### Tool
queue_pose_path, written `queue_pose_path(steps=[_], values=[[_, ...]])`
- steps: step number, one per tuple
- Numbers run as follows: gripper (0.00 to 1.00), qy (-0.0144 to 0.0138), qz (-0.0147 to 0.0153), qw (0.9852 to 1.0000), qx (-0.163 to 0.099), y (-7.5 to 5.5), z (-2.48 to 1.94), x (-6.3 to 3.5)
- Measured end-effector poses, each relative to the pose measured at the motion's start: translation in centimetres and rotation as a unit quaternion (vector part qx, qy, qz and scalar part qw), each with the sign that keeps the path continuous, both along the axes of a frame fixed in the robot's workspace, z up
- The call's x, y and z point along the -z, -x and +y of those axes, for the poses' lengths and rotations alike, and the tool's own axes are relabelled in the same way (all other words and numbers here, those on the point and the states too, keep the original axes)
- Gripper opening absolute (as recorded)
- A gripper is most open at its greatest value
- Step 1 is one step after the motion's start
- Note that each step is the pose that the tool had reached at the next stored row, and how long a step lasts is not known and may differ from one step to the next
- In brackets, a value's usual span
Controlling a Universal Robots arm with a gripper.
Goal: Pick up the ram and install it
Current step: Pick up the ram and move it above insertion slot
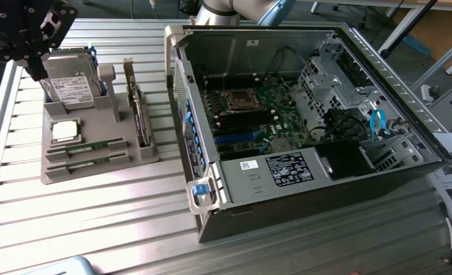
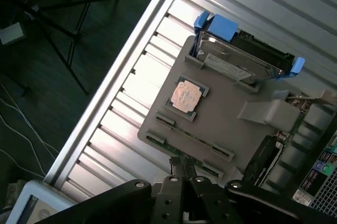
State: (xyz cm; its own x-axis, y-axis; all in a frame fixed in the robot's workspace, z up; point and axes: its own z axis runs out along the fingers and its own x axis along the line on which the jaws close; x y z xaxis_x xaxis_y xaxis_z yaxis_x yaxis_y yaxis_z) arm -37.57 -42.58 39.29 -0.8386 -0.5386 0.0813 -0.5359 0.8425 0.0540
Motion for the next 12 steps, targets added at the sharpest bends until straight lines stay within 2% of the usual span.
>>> queue_pose_path(steps=[4,11,12], values=[[0.11,-0.0023,0.0008,0.9999,-0.014,0.00,0.01,0.00],[0.11,-0.0102,0.0027,0.9992,-0.037,0.00,0.01,0.00],[0.11,-0.0106,0.0029,0.9991,-0.041,0.00,0.01,0.00]])
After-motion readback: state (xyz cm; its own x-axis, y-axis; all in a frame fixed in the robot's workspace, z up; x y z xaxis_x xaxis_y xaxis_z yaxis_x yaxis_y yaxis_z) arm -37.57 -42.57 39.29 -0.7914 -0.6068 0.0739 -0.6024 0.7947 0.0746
